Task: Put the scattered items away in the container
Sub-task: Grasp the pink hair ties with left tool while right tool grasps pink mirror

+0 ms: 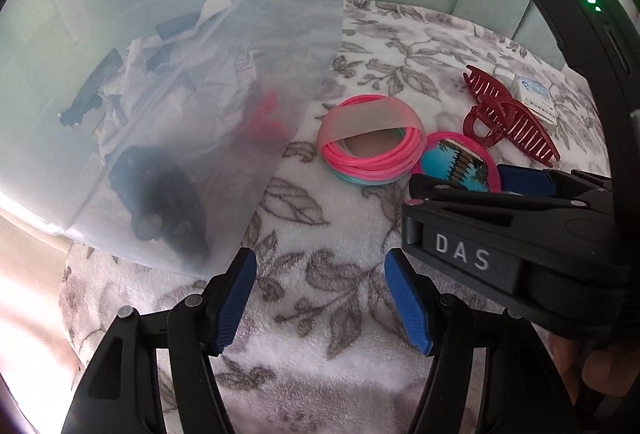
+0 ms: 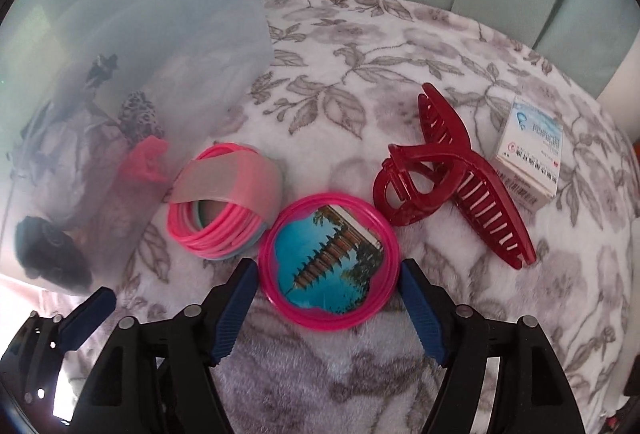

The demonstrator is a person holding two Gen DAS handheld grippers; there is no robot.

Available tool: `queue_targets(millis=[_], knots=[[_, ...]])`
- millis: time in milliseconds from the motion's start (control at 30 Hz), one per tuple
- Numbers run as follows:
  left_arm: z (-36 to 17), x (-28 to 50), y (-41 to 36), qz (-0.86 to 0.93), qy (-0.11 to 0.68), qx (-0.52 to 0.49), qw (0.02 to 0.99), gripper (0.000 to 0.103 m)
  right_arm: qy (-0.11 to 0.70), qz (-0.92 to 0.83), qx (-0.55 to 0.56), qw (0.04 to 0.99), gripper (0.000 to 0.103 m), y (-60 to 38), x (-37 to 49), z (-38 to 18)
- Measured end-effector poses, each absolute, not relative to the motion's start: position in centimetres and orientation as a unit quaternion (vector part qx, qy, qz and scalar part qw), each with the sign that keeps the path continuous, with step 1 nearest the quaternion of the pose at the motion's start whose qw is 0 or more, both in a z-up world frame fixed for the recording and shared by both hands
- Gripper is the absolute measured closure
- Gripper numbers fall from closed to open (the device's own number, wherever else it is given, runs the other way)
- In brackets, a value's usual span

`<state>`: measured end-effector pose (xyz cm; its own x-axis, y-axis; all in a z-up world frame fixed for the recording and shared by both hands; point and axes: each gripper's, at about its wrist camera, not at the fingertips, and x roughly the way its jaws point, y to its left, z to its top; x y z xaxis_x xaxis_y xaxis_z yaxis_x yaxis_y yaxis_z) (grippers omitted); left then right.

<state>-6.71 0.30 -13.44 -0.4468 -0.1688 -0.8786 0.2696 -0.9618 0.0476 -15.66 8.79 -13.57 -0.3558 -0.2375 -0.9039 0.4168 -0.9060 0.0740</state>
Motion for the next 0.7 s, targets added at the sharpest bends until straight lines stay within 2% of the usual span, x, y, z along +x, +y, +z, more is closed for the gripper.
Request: queue_targets(millis=[333, 700], knots=[[-13.8, -7.4, 0.7, -0.849, 0.052, 0.517, 0.100, 0.035, 0.040, -0.823, 0.534, 0.187, 0.029, 10.7, -15.7, -13.3], [-13.8, -9.0, 1.5, -0.856, 0.033, 0.508, 0.088, 0.035, -0.035, -0.832, 0.537, 0.133, 0.029, 17.2, -13.7, -13.1]])
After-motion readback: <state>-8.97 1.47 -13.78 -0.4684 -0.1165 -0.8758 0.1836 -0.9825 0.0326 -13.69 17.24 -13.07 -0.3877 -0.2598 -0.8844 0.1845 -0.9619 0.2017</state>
